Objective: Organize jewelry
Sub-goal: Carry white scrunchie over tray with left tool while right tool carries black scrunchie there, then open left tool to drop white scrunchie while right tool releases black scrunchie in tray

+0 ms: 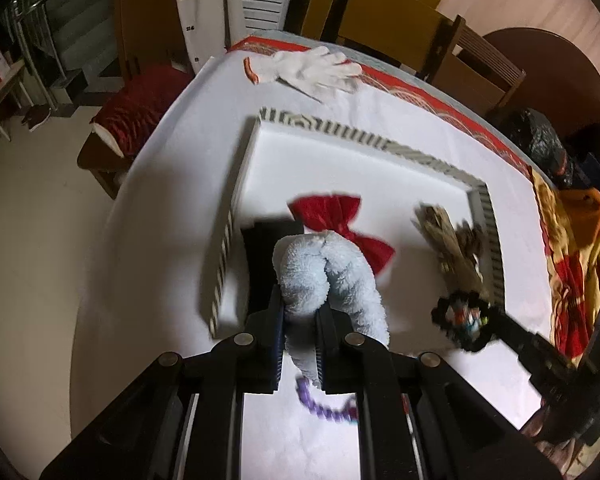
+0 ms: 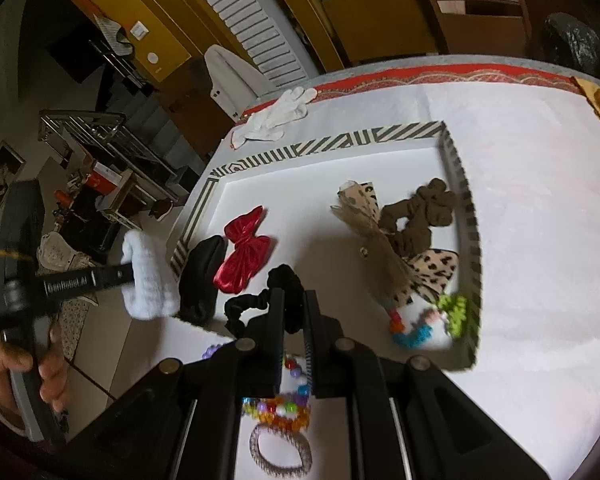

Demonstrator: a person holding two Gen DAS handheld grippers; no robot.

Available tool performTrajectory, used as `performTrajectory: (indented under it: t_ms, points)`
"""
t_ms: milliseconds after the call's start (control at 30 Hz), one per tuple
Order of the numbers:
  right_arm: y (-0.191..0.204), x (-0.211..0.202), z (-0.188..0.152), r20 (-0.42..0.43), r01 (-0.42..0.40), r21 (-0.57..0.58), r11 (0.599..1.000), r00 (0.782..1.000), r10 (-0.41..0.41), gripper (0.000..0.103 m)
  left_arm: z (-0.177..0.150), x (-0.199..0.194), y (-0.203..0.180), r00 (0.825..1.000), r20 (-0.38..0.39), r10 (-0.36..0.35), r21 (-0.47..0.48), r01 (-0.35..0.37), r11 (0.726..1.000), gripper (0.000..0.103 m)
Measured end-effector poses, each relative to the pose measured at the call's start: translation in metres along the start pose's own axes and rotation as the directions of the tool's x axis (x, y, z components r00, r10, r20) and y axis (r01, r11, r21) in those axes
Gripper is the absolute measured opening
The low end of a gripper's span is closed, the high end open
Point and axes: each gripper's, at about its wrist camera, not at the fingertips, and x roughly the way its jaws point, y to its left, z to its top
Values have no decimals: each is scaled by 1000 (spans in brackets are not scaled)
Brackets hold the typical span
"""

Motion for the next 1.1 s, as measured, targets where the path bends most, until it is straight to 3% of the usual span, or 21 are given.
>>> performTrajectory:
  t_ms: [400,633,733,800,833,900,1100]
  points:
    - [-3,54,11,-80,17,22,1000,997,-15,9,71,53,14,1000,-22,-11,-48,10,999,26]
    - [-3,73,12,-122,-1,22,1000,993,4,11,88,81,12,998,-56,0,-36,-2,999,26]
    - [-1,75,10,-126,15,8,1000,992,-14,19,90,85,15,999,-49,2,-49,-4,999,37]
    - [-2,74,9,-130,17,14,1000,991,-15,31,92,84,17,999,-32,-7,-61,5,998,59]
    - [-2,73,9,-128,12,22,1000,992,-9,40,93,82,19,1000,-24,-19,-66,18,998,63]
    - [-4,69,10,-118,-4,43,999,993,9,43,95,78,22,998,-15,-66,-88,65,994,75]
    - [-2,59,9,-104,-21,54,998,994,26,43,98,60,19,999,23,-49,-76,50,996,81]
